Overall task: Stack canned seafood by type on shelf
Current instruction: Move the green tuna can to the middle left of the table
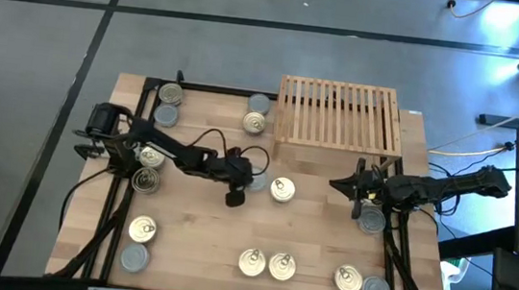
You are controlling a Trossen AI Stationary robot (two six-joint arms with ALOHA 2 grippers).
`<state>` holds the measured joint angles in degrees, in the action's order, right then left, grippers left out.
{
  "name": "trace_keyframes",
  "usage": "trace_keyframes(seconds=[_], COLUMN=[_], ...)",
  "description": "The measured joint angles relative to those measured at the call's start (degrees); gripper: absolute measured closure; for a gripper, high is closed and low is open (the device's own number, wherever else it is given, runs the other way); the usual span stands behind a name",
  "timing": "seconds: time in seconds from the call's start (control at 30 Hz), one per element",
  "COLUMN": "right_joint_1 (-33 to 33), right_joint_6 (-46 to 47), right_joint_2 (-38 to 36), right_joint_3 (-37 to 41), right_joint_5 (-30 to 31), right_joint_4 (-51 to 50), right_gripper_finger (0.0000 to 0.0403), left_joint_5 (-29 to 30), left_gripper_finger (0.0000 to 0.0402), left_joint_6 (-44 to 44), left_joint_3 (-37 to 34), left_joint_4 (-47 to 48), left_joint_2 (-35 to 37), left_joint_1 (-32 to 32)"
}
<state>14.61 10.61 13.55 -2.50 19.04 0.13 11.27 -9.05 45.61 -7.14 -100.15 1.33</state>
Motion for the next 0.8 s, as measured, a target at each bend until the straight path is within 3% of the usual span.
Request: trace_keyframes(seconds=[0.33, 0.4, 0.5, 0.6, 0.8], right_joint_1=[0.0, 0.0, 0.0, -0.02, 0.0], right_joint_6=[-0.42, -0.61, -0.61, -0.61, -0.62], right_joint_2=[1.35, 1.35, 1.35, 1.35, 2.65], right_joint_3=[0.04, 0.04, 0.04, 0.04, 0.04], right_joint_5=[-0.01, -0.01, 0.01, 0.02, 0.01], right_joint_4=[2.71, 3.11, 3.81, 4.01, 5.84], right_gripper_finger=[0.0384, 0.0384, 0.0384, 0.0384, 0.0384], left_joint_5=[-0.31, -0.71, -0.57, -0.32, -0.28], left_gripper_finger=[0.04, 0.04, 0.04, 0.04, 0.04], left_joint_6=[-7.8, -9.03, -9.34, -7.27, 3.01], left_joint_3=[-0.28, -0.44, -0.08, 0.06, 0.12], left_joint_4=[28.44, 30.6, 26.89, 16.96, -6.5], left_joint_2=[11.05, 13.34, 17.84, 20.09, 17.64], left_joint_1=[3.58, 4.16, 4.6, 4.63, 4.65])
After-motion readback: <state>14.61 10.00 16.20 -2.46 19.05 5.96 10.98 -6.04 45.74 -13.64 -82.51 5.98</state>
